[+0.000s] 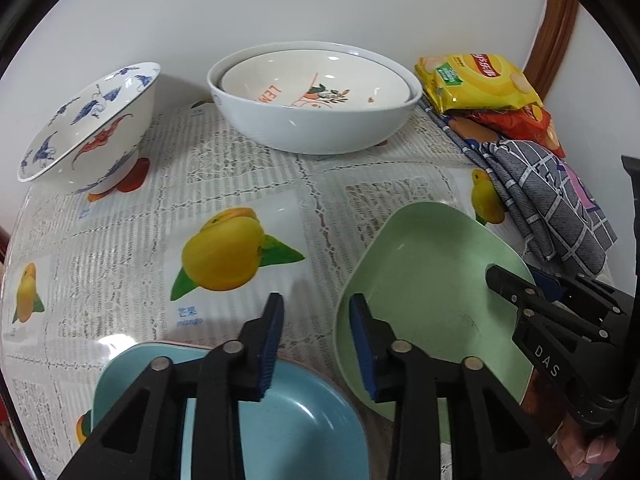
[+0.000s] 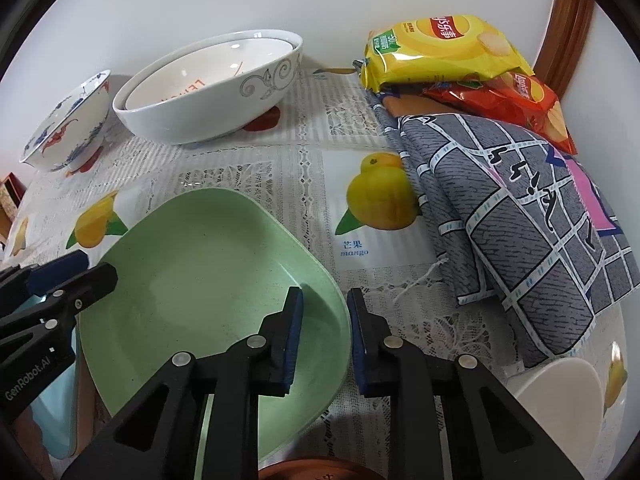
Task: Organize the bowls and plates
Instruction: 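Move both tools to the green plate rim and close on it, then lift the green plate with both tools and lower it onto the blue plate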
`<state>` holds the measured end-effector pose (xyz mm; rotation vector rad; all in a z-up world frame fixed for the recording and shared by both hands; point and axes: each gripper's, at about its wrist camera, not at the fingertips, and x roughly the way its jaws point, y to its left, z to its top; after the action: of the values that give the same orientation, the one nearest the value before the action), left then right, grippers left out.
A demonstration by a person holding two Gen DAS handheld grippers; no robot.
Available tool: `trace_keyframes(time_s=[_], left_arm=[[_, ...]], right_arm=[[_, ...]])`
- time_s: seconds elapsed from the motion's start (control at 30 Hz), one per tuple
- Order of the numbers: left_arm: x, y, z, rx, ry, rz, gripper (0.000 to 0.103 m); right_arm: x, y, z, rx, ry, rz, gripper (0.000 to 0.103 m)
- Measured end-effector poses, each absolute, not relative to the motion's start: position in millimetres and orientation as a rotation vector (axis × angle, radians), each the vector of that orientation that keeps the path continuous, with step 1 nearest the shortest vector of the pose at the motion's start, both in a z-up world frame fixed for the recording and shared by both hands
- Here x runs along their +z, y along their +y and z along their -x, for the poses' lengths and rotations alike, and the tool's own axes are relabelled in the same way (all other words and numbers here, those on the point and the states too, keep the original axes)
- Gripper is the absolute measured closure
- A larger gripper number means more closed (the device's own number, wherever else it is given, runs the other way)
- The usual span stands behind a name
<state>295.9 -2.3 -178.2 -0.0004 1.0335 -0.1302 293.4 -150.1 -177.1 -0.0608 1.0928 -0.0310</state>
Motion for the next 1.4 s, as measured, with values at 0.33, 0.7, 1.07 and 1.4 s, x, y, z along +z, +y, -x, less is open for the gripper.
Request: trace_keyframes(time_s=[0.33, 0.7, 1.07, 1.4], left_arm=[[-177.3, -2.5, -294.5, -0.150, 1.021, 0.009, 0.096], [-150.2, 7.2, -284.5, -0.139, 0.977, 0.037, 0.096], [-117.1, 3.4, -252.2, -0.106, 0.929, 0.034, 0.095], [-104.1, 10.7, -214.4, -0.054, 0.924, 0.057, 0.095]], right_arm=[[-169.0, -161.1, -291.6, 0.008, 1.059, -0.053, 0.092], [-147.3, -160.5, -281.8, 0.058, 1.019, -0.128, 0.094], [-111.1, -167.3, -254.3, 0.079, 0.968, -0.172, 0.095], [-97.2, -164.8, -229.4, 0.137, 0.956, -0.187, 0.094]])
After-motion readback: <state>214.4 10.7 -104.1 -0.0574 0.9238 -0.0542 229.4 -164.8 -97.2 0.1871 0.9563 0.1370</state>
